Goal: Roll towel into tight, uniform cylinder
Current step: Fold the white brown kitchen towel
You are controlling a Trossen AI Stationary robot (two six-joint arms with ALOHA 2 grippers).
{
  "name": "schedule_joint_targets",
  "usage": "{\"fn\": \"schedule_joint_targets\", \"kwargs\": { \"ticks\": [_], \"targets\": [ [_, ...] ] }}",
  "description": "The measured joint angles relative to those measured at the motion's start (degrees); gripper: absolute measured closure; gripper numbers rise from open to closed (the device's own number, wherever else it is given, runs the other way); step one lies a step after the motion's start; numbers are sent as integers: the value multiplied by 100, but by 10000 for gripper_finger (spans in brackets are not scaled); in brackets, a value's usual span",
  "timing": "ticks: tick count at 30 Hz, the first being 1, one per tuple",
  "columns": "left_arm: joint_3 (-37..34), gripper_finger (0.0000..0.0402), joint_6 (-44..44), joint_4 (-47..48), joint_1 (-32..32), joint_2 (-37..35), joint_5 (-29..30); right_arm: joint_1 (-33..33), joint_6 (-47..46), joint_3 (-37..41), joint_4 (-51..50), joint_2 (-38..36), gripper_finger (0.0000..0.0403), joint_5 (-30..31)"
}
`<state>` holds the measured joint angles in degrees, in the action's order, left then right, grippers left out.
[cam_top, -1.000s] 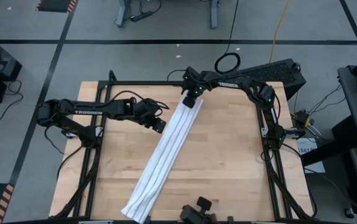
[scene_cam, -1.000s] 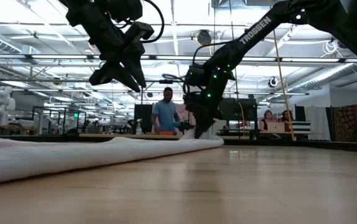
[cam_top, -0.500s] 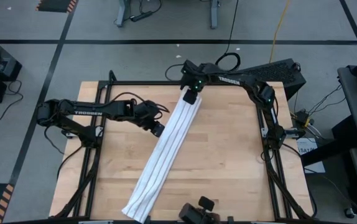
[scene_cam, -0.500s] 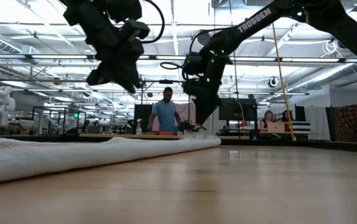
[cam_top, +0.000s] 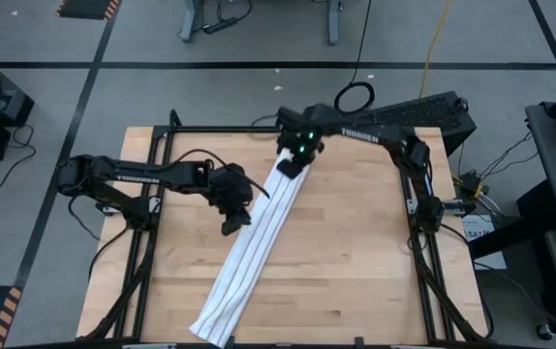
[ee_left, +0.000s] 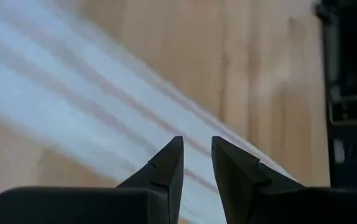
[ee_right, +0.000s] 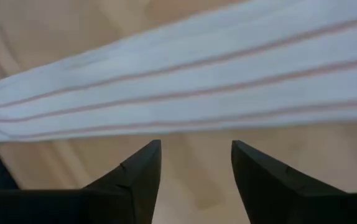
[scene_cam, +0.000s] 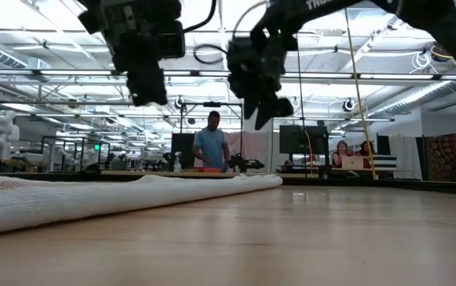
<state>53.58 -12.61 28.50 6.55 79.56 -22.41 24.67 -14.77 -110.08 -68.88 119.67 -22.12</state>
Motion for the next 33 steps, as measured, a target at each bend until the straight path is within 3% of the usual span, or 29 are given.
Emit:
{"fn": "schedule_joint_targets", "kwargs": {
  "ticks": [4, 9, 17, 23, 26, 33],
  "targets": [
    [-258, 313, 0, 0, 26, 352, -174, -724, -815, 2, -320, -112, 234, 214],
    [-592, 309, -1207, 110, 55, 429, 278, -1568, -1728, 2, -1332, -543, 249, 1416],
    [-968, 242, -1411, 153, -210, 84, 566, -2343, -2948, 2, -1995, -1165, 254, 1788],
    [-1509, 200, -2278, -7, -214, 89, 554, -3161, -4227, 2, -1719, -1457, 254, 1765],
    [-1719, 174, -3052, -33, -281, -32, 133, -3556, -4829, 2, -1145, -1516, 255, 1754],
    [-1742, 101, -4135, -96, -1072, -717, -290, -4108, -5719, 4, 118, -1514, 255, 1815]
  ]
}}
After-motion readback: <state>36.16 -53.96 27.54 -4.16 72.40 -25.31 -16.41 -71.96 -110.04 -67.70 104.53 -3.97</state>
